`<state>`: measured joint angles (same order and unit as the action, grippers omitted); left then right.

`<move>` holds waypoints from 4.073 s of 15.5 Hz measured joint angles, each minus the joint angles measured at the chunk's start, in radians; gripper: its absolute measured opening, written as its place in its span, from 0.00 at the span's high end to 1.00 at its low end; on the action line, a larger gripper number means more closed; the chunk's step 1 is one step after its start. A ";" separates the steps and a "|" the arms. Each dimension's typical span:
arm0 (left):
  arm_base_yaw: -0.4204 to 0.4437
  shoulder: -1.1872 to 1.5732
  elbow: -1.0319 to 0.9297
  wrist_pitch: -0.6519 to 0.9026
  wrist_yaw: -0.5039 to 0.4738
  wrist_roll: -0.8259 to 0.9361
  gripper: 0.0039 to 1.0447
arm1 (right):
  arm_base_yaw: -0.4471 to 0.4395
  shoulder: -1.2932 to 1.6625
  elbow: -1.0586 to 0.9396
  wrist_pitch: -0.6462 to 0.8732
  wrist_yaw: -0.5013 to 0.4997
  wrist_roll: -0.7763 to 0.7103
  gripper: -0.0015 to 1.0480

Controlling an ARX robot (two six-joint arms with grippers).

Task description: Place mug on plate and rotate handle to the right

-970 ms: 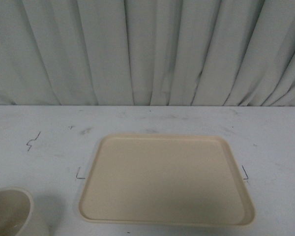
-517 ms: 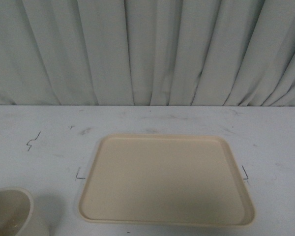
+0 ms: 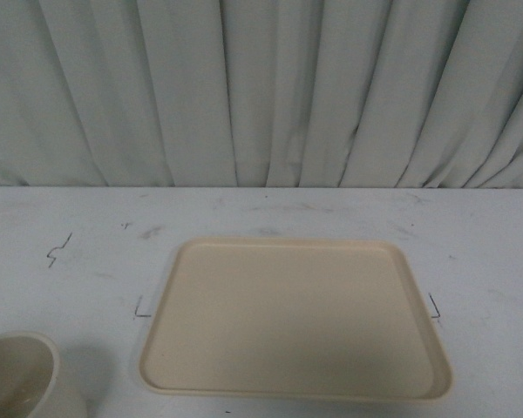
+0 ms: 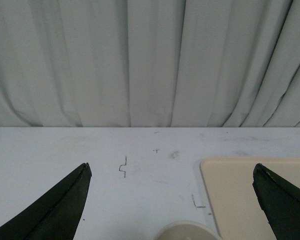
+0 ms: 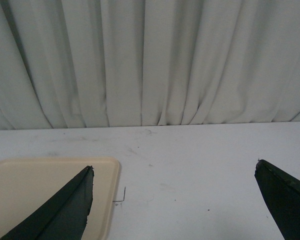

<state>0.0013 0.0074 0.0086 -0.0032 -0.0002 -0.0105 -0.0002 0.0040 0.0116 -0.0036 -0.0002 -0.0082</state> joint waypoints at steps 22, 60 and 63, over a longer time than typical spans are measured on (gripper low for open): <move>0.106 1.400 0.426 -0.116 -0.011 -0.061 0.06 | 0.000 0.000 0.000 0.000 0.000 0.001 0.06; -0.552 2.044 1.309 -0.333 -0.118 -0.087 0.98 | 0.000 0.000 0.000 0.000 0.000 0.001 0.06; -0.554 2.068 1.323 -0.352 -0.120 -0.088 0.79 | 0.000 0.000 0.000 0.000 0.000 0.001 0.06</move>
<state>-0.5529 2.0750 1.3319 -0.3550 -0.1200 -0.0982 -0.0002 0.0040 0.0116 -0.0040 -0.0006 -0.0074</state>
